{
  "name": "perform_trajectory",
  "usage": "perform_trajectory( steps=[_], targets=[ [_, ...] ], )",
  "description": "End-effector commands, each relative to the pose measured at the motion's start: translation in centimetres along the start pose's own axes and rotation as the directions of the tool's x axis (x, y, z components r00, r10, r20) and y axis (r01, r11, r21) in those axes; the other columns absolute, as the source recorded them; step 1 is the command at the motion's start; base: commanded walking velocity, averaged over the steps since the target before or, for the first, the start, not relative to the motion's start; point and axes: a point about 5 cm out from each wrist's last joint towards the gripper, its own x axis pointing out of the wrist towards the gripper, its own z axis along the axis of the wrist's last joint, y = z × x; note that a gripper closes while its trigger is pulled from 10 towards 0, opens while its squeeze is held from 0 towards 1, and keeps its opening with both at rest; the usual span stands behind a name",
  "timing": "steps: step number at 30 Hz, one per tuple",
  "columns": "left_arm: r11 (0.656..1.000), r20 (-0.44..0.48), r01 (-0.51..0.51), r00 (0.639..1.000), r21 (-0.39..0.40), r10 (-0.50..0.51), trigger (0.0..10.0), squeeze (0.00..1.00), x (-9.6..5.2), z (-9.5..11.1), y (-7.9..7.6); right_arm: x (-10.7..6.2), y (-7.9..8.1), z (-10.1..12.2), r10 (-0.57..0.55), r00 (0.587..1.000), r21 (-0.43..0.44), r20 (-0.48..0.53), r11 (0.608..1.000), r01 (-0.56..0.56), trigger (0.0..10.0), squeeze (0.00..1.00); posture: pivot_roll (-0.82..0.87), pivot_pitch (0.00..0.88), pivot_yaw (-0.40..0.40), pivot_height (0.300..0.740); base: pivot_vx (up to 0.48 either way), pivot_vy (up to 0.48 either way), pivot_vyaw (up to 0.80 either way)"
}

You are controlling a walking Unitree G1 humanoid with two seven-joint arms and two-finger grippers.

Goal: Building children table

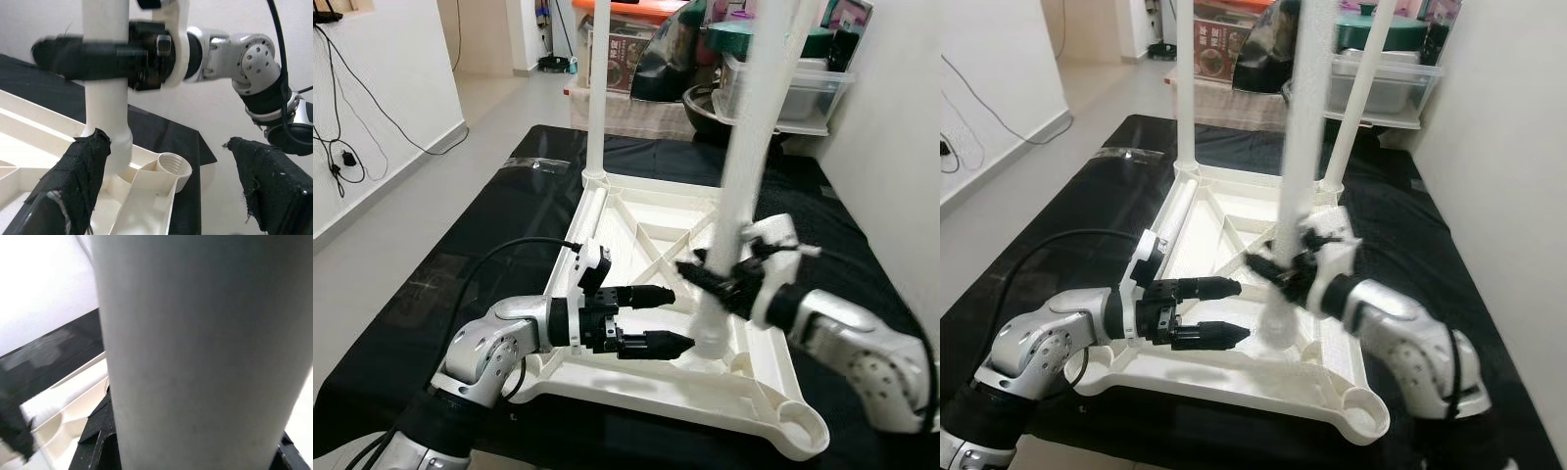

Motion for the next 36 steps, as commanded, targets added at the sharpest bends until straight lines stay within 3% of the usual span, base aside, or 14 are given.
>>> perform_trajectory(
  steps=[1,3,5,9,11,12,19,34,35,36],
  targets=[
    [1.000,-0.009,-0.001,1.000,0.007,0.001,10.0,0.00,-0.1,-0.1,0.0,0.0,0.0,0.3,0.003,1.000,-0.005,0.018,1.000,-0.003,0.0,0.00,0.12,0.000,-0.110,0.740,0.000,0.000,0.00],
    [1.000,-0.013,-0.006,1.000,0.006,0.006,10.0,0.00,-0.2,-0.2,0.0,-0.3,-0.1,0.8,0.011,0.999,-0.001,0.039,1.000,-0.011,0.0,0.00,0.11,0.000,-0.107,0.740,0.000,0.000,0.00],
    [1.000,-0.029,-0.018,0.999,0.012,0.018,10.0,0.00,-0.1,-0.6,0.3,-1.3,1.0,3.2,0.105,0.980,0.043,0.167,0.993,-0.114,0.0,0.00,0.10,0.000,-0.101,0.740,0.000,0.000,0.00],
    [0.999,-0.031,-0.029,0.999,0.020,0.030,10.0,0.00,-0.1,-0.7,0.5,-2.0,2.6,4.6,0.218,0.944,0.037,0.249,0.972,-0.234,0.0,0.00,0.10,0.000,-0.101,0.740,0.000,0.000,0.00],
    [0.999,-0.031,-0.029,0.999,0.020,0.030,10.0,0.00,-0.1,-0.7,0.5,-2.0,2.6,4.6,0.218,0.944,0.037,0.249,0.972,-0.234,0.0,0.00,0.10,0.000,-0.101,0.740,0.000,0.000,0.00],
    [0.999,-0.026,-0.038,0.999,0.027,0.039,10.0,0.00,-0.1,-0.6,0.6,-2.3,4.3,4.4,0.311,0.917,0.006,0.251,0.947,-0.322,0.0,0.00,0.11,0.000,-0.100,0.740,0.000,0.000,0.00],
    [0.998,-0.021,-0.055,0.998,0.044,0.056,10.0,0.00,-0.1,-0.4,0.9,-1.7,6.7,3.4,0.414,0.881,0.000,0.228,0.905,-0.425,0.0,0.00,0.11,0.000,-0.100,0.740,0.000,0.000,0.00],
    [0.999,-0.044,-0.004,0.999,0.053,0.006,9.8,0.00,0.7,-1.0,0.6,0.0,9.3,2.3,0.468,0.859,0.056,0.206,0.871,-0.488,0.0,0.00,0.11,0.000,-0.095,0.740,0.000,0.000,0.00],
    [0.999,-0.060,0.026,0.998,0.046,-0.023,0.0,0.00,0.8,-1.3,0.3,0.3,9.6,2.5,0.476,0.852,0.058,0.216,0.865,-0.498,0.0,0.00,0.12,0.000,-0.098,0.740,0.000,0.000,0.00],
    [0.999,-0.060,0.026,0.998,0.046,-0.023,0.0,0.00,0.8,-1.3,0.3,0.3,9.6,2.5,0.476,0.852,0.058,0.216,0.865,-0.498,0.0,0.00,0.12,0.000,-0.098,0.740,0.000,0.000,0.00]
  ],
)
